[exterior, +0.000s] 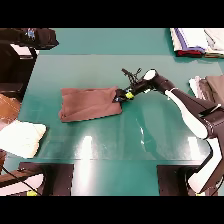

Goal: Fold the shirts.

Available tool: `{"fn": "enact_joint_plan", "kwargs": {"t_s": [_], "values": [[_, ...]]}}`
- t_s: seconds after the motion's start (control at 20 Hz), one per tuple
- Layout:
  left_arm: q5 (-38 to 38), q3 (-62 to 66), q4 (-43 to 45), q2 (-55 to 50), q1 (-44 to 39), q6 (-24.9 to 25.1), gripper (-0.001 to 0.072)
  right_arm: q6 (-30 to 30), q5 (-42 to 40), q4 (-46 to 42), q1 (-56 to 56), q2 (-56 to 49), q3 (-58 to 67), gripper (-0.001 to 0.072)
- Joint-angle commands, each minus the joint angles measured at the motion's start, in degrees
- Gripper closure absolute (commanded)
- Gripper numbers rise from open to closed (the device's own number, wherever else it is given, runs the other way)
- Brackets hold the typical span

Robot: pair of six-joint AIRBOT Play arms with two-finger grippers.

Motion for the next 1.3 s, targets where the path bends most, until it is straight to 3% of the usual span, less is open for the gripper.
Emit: {"fn": "enact_joint_plan", "kwargs": {"t_s": [0.0, 0.15, 0.4, 0.8, 1.05, 1.25], "values": [[-0.28, 0.02, -0.46, -0.07, -0.96, 1.18, 0.0681, -1.11, -0.31, 0.20, -2.36, 0.79, 4.72, 0.0696], [-0.17, 0.02, -0.39, -0.07, -4.02, 2.58, 0.0681, 0.70, -0.28, -1.27, -10.64, 5.60, 8.94, 0.0696], [-0.02, 0.02, -0.39, -0.07, -10.78, 3.02, 0.0681, 6.99, 3.32, -13.64, -29.24, 15.08, 13.42, 0.0696], [2.73, 0.02, -1.51, -0.07, -14.45, 2.91, 0.0680, 6.99, 6.16, -11.76, -57.42, 20.55, 13.40, 0.0696], [2.67, 0.02, -1.62, -0.07, -14.45, 2.49, 0.0680, 6.80, 4.44, -8.61, -63.49, 20.55, 14.40, 0.0696], [2.62, 0.02, -1.62, -0.07, -14.45, 2.51, 0.0680, 6.84, 8.13, -7.69, -63.80, 20.61, 24.04, 0.0696]]}}
